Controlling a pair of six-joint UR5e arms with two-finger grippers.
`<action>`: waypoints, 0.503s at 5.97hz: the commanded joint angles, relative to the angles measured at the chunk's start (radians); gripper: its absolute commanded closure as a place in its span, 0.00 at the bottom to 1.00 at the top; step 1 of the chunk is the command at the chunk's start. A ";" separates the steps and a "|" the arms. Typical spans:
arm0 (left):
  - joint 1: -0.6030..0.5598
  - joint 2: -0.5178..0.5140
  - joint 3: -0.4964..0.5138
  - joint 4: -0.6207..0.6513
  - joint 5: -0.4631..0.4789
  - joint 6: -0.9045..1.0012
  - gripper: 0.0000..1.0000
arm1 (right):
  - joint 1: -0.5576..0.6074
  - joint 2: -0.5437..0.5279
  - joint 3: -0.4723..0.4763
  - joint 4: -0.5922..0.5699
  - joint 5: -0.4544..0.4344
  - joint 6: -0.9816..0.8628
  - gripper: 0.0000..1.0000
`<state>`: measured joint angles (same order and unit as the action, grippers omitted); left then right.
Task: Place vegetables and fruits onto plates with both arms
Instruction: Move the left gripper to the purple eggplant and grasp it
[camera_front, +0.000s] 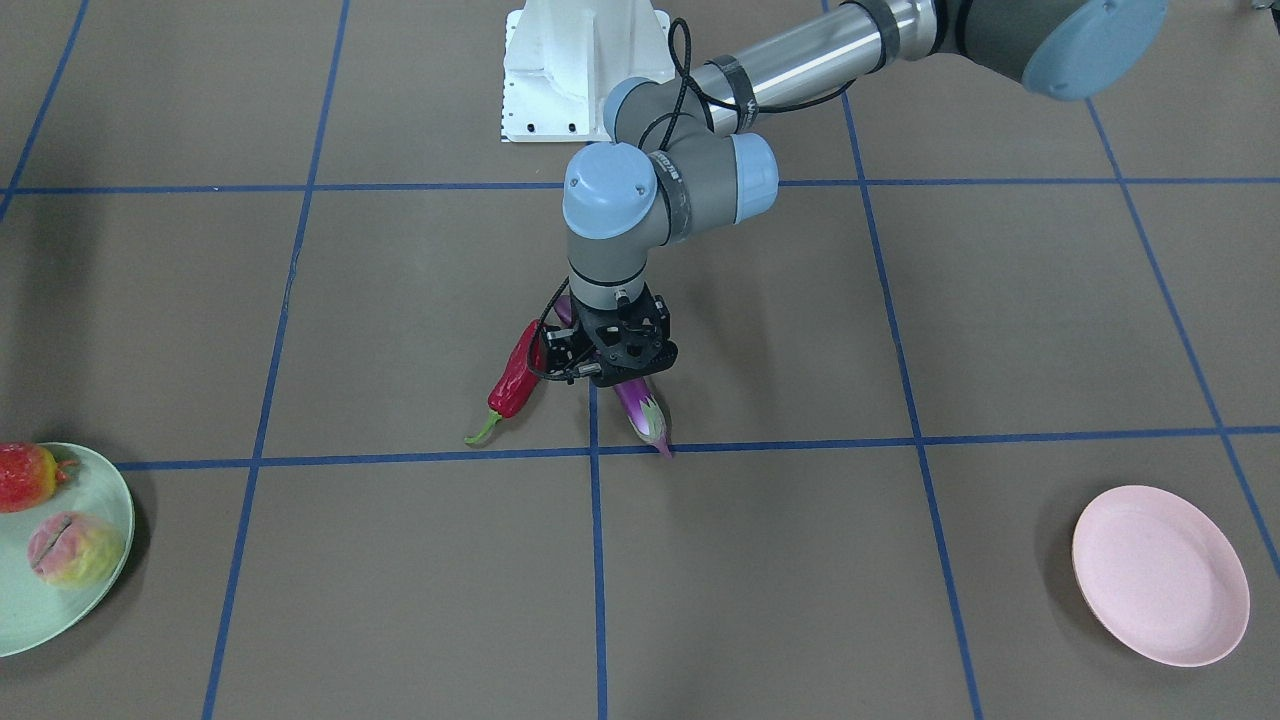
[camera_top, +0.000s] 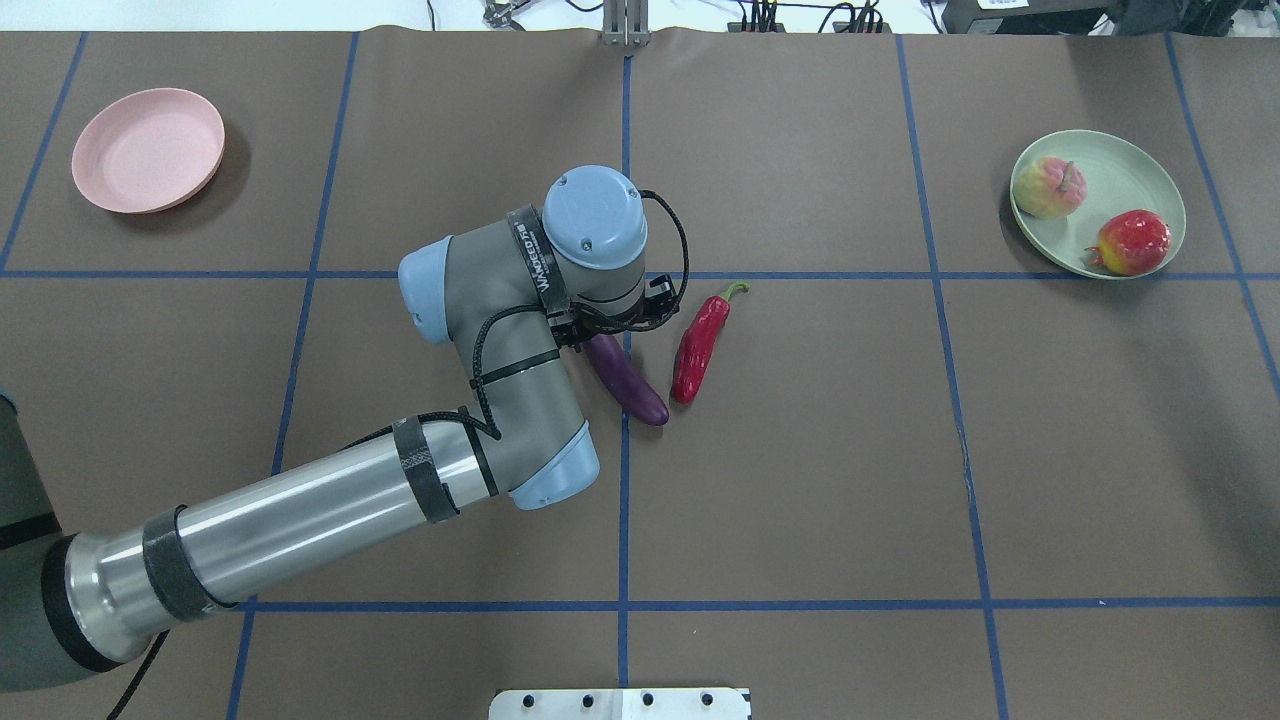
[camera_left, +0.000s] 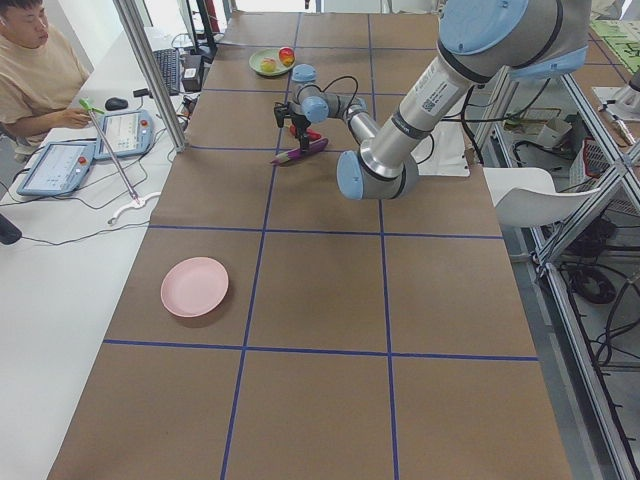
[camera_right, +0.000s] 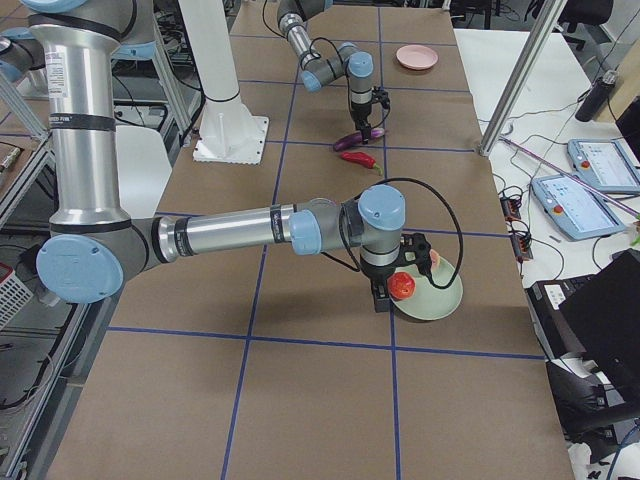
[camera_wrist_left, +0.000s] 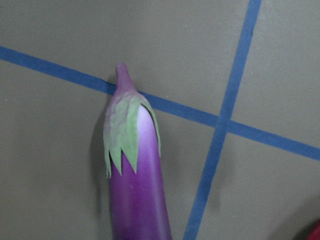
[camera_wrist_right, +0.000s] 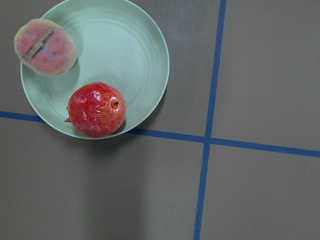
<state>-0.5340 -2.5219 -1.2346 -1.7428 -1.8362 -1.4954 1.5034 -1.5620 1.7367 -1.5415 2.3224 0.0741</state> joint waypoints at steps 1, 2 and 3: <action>0.005 0.003 0.012 0.000 0.008 0.013 0.21 | 0.001 0.002 0.001 0.000 0.000 0.003 0.00; 0.003 0.002 0.007 0.020 0.002 0.102 0.80 | 0.000 0.003 0.001 0.000 0.008 0.003 0.00; -0.003 0.002 0.001 0.052 0.002 0.109 1.00 | 0.001 0.003 0.003 0.003 0.024 0.001 0.00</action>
<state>-0.5324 -2.5200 -1.2287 -1.7170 -1.8334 -1.4119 1.5040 -1.5591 1.7384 -1.5408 2.3336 0.0762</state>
